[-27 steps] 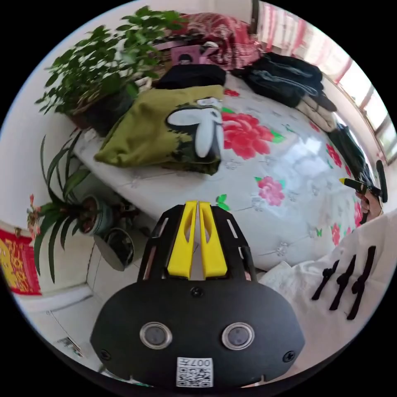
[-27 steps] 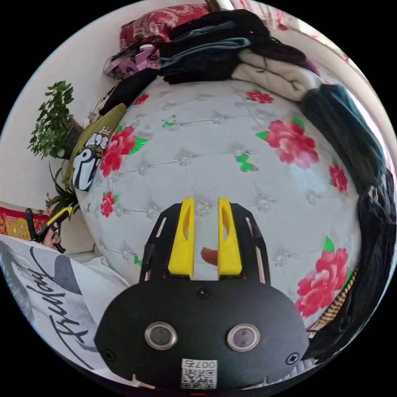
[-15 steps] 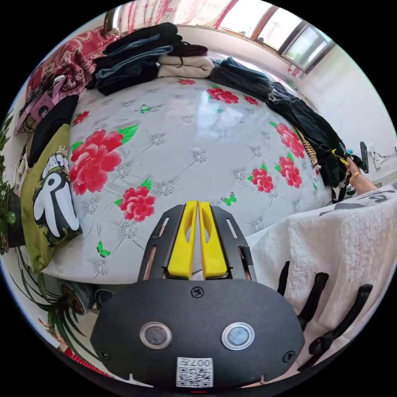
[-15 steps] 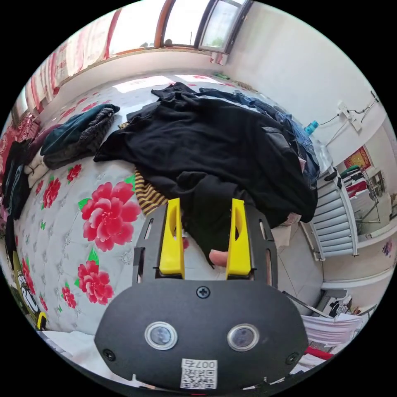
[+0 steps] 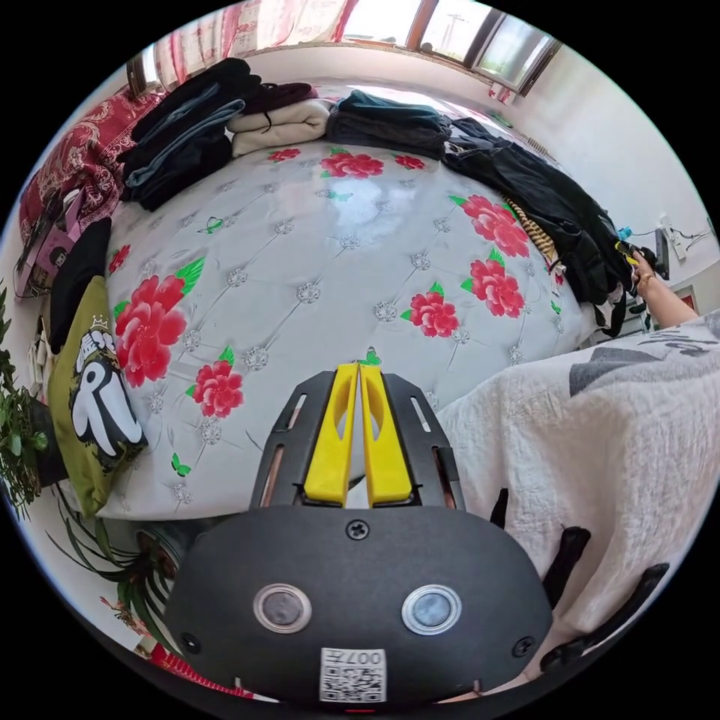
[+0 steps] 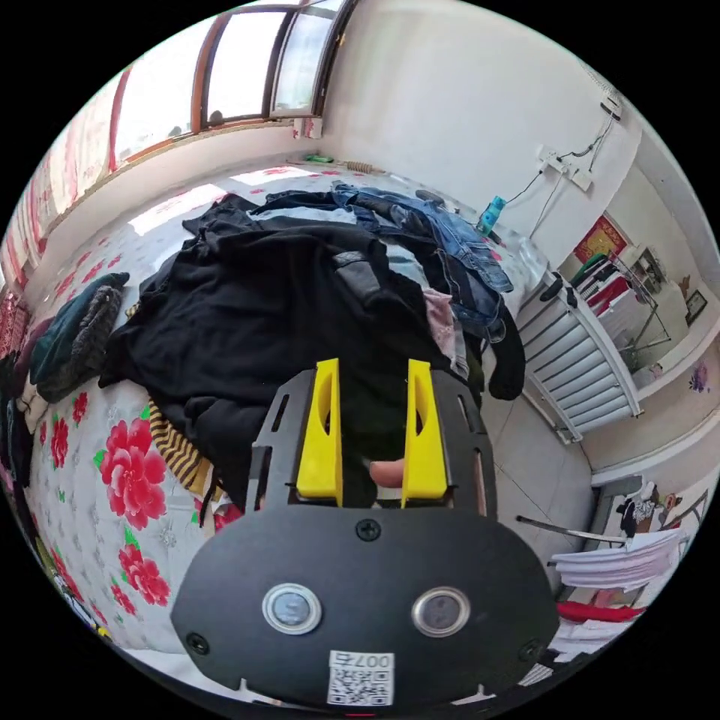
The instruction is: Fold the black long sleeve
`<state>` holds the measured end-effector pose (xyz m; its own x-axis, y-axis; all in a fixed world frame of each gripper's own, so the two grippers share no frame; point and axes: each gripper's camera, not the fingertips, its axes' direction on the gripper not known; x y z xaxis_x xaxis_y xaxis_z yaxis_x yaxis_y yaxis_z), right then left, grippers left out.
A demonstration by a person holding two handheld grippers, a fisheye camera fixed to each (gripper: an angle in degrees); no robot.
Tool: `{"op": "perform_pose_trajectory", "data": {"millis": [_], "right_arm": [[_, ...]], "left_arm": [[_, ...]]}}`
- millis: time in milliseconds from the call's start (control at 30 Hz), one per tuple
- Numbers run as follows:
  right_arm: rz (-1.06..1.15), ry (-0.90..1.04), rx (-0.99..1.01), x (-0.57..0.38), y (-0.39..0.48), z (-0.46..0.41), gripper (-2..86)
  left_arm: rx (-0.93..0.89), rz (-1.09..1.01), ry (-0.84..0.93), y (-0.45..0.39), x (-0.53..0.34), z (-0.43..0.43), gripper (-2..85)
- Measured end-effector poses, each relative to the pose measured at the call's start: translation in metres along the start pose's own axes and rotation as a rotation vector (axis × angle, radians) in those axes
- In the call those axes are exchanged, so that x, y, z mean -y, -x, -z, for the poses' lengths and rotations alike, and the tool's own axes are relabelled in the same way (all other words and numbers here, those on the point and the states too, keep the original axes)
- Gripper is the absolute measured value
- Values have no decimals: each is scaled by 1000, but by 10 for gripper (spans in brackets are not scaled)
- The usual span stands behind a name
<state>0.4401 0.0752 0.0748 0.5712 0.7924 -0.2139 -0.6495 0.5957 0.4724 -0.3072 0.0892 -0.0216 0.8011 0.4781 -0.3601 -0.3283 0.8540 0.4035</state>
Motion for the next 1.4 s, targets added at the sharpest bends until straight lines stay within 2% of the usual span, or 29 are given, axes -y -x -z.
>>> {"op": "perform_pose_trajectory", "data": {"millis": [133, 200, 267, 333, 400, 467, 600, 733, 833, 900, 967, 1033, 1133, 1267, 1400], "right_arm": [[50, 121, 4, 15, -23, -29, 75], [80, 306, 15, 19, -25, -62, 47], [82, 280, 22, 15, -25, -63, 23], [101, 239, 179, 12, -26, -55, 9], [125, 59, 545, 3, -30, -20, 2], [198, -18, 775, -7, -20, 6, 0], [464, -68, 1071, -47, 38, 69, -2], [652, -36, 1375, -98, 97, 120, -2], [926, 74, 1544, -159, 158, 163, -1], [1183, 174, 1639, -214, 196, 193, 2], [1377, 250, 1632, -247, 217, 208, 7], [1480, 250, 1523, -262, 230, 216, 18], [1464, 171, 1432, -251, 237, 207, 43], [1392, 121, 1109, -225, 269, 161, 76], [1331, 80, 912, -198, 319, 136, 95]], "left_arm": [[27, 9, 7, 5, -6, 2, -10], [26, 26, 6, 9, -9, 1, -10], [7, 57, 1, 14, -12, -1, -10], [-15, 75, -14, 19, -12, -1, -9], [-38, 85, -33, 24, -11, 0, -9], [-71, 83, -57, 30, -6, 0, -7], [-148, 54, -120, 37, 9, 5, 9], [-273, -31, -242, 34, 29, 26, 61], [-286, -59, -305, 36, 30, 36, 76], [-267, -25, -307, 46, 21, 33, 78], [-277, 92, -286, 74, 1, 25, 75], [-268, 213, -263, 99, -22, 19, 65], [-213, 389, -232, 137, -69, 11, 61], [-224, 555, -241, 169, -122, 13, 66], [-258, 518, -295, 167, -122, 25, 72]]}}
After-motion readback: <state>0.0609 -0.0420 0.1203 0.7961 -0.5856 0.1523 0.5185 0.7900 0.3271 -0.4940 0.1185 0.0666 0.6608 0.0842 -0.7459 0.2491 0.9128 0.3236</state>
